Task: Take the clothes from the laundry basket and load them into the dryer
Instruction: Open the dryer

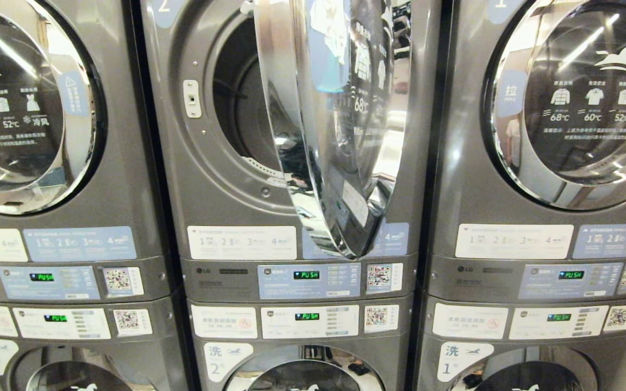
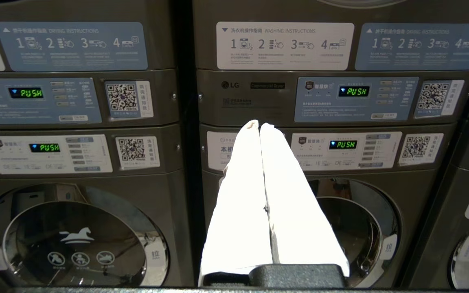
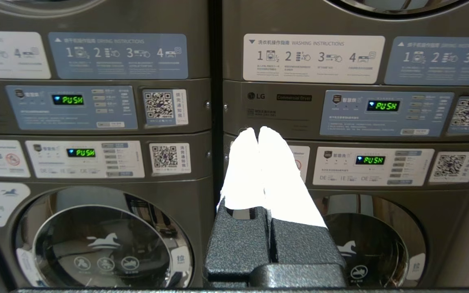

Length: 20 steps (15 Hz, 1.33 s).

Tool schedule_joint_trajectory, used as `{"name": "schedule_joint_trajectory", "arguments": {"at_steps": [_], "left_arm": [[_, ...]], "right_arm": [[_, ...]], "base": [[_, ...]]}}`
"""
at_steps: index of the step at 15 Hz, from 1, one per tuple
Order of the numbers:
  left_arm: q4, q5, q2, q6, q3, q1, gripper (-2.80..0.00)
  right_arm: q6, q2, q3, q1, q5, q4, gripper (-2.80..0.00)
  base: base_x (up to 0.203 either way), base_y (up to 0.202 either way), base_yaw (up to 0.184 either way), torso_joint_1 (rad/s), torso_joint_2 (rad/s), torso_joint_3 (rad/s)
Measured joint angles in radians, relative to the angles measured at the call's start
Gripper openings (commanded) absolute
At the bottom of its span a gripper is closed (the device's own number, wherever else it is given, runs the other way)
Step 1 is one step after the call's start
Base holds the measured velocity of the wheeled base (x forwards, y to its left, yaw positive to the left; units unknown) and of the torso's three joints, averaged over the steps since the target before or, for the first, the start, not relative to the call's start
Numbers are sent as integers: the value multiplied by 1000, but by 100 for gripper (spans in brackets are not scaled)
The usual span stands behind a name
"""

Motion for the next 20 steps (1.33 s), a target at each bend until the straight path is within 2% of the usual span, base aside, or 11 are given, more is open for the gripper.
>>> {"name": "schedule_joint_trajectory", "arguments": {"at_steps": [5,6,8,10,13,17,18,20], "left_arm": [[2,-5,0,7,0,0,-280],[6,-16,0,26,-2,0,-280],[5,-69,2,81,-35,-1,-280],[11,-151,31,83,-126,-1,-280],[10,-260,224,69,-332,-8,-280],[-63,-372,680,21,-751,-27,-280],[-90,-388,802,13,-865,-49,-280],[-136,-406,1009,6,-1050,-150,-280]], "right_arm": [[0,0,0,0,0,1,-280],[0,0,0,0,0,0,-280],[-2,0,0,0,0,1,-280],[-4,0,0,0,0,1,-280],[-5,0,-1,0,-1,2,-280],[-5,0,-2,0,-1,4,-280],[-6,0,-3,0,-1,3,-280],[-5,0,-3,0,-2,3,-280]], "base": [[-17,0,1,-2,-3,0],[0,0,0,0,0,0],[0,0,0,0,0,0],[0,0,0,0,0,0],[0,0,0,0,0,0],[0,0,0,0,0,0],[0,0,0,0,0,0],[0,0,0,0,0,0]]}}
